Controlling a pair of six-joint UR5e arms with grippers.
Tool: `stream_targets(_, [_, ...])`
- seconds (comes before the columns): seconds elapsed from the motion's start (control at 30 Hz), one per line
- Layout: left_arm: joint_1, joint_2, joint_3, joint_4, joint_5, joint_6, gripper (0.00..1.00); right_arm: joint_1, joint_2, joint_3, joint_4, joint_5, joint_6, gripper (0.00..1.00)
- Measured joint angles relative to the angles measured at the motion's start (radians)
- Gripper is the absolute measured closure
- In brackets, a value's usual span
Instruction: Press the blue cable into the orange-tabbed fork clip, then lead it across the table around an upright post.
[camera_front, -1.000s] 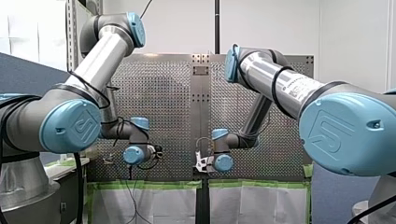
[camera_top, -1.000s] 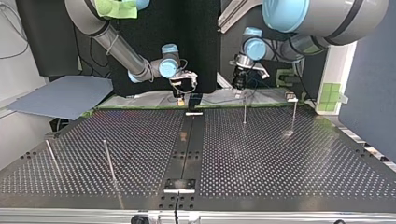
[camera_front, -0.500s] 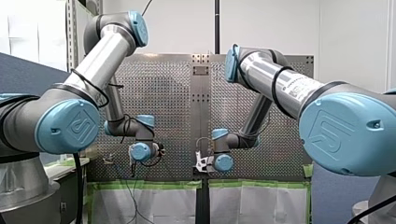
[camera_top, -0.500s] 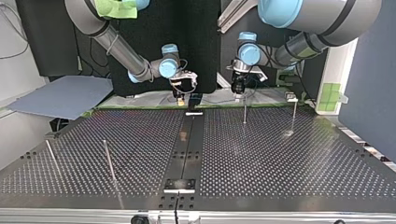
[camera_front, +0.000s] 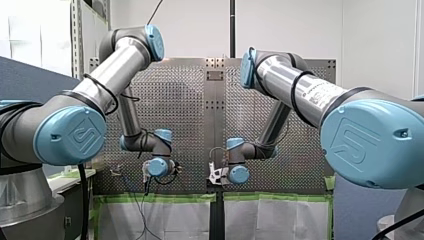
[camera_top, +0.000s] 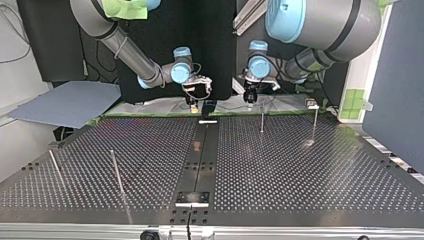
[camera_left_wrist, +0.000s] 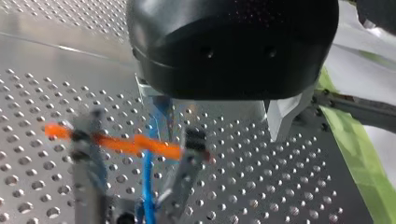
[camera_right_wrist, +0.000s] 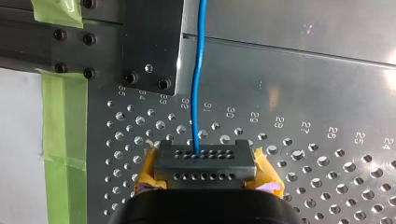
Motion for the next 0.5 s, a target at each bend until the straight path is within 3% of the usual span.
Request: stream_targets(0.5, [-0.008,-0.008,0.045,-0.035,-0.04,0.021,0.0,0.001,0.0,0.0,0.0,0.0,0.0,1.0])
